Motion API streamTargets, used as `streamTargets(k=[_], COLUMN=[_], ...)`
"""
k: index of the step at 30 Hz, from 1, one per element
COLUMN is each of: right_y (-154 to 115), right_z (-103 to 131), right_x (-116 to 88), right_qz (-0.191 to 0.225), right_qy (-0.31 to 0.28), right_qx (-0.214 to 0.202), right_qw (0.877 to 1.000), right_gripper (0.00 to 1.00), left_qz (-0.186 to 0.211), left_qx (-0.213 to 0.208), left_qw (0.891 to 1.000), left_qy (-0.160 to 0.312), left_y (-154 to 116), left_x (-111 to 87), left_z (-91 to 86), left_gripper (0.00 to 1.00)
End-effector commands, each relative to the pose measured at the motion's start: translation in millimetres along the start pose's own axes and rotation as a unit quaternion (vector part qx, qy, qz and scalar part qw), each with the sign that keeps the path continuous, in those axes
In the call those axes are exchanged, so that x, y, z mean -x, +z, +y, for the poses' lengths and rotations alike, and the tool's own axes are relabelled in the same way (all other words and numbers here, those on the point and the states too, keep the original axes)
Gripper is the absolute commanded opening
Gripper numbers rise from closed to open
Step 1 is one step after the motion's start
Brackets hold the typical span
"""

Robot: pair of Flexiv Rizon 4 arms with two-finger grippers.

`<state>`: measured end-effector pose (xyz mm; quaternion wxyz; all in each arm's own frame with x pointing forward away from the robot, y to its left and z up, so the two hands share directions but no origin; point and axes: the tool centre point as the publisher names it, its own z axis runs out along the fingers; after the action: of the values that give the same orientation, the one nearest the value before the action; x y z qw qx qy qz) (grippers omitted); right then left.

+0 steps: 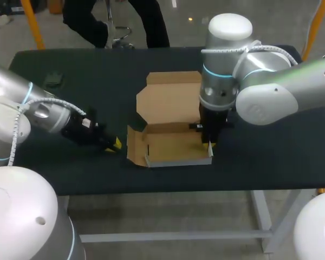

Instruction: Assemble the packaging by folding the flat box into shape, placing the metal phone stand inside, and closing the box properly

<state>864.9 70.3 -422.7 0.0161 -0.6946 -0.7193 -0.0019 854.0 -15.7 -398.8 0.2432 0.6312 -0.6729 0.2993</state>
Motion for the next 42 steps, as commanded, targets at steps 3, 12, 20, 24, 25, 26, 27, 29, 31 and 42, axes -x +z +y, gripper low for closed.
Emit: streamTargets(k=[3, 12, 20, 24, 25, 26, 27, 29, 31, 42], right_y=[0, 0, 0, 0, 0, 0, 0, 0, 0, 0], right_z=[0, 0, 0, 0, 0, 0, 0, 0, 0, 0], right_x=[-1, -1, -1, -1, -1, -1, -1, -1, -1, -1], right_qz=[-0.001, -0.001, -0.001, -0.001, -0.001, -0.001, -0.001, -0.001, -0.001, -0.001], right_qy=[0.0, 0.0, 0.0, 0.0, 0.0, 0.0, 0.0, 0.0, 0.0, 0.0], right_qx=[-0.001, -0.001, -0.001, -0.001, -0.001, -0.001, -0.001, -0.001, -0.001, -0.001], right_qw=[1.0, 1.0, 1.0, 1.0, 1.0, 1.0, 1.0, 1.0, 1.0, 1.0], right_gripper=[0.0, 0.0, 0.0, 0.0, 0.0, 0.0, 0.0, 0.0, 0.0, 0.0], left_qz=[0.015, 0.053, 0.079, 0.09, 0.091, 0.094, 0.096, 0.1, 0.103, 0.125], left_qx=[0.012, 0.021, 0.025, 0.029, 0.029, 0.03, 0.031, 0.031, 0.032, 0.033], left_qw=[1.0, 0.998, 0.996, 0.994, 0.994, 0.994, 0.993, 0.993, 0.992, 0.989], left_qy=[0.006, 0.022, 0.04, 0.052, 0.053, 0.055, 0.056, 0.059, 0.06, 0.067], left_y=[16, 25, 28, 30, 30, 31, 31, 32, 33, 36], left_x=[-0.5, -12.0, -27.0, -36.0, -37.8, -39.5, -41.3, -44.7, -48.5, -65.7], left_z=[-3.2, -0.3, 0.2, 0.1, 0.2, 0.0, -0.3, -1.0, -1.8, -5.7], left_gripper=[0.29, 0.29, 0.32, 0.32, 0.32, 0.32, 0.32, 0.32, 0.33, 0.36])
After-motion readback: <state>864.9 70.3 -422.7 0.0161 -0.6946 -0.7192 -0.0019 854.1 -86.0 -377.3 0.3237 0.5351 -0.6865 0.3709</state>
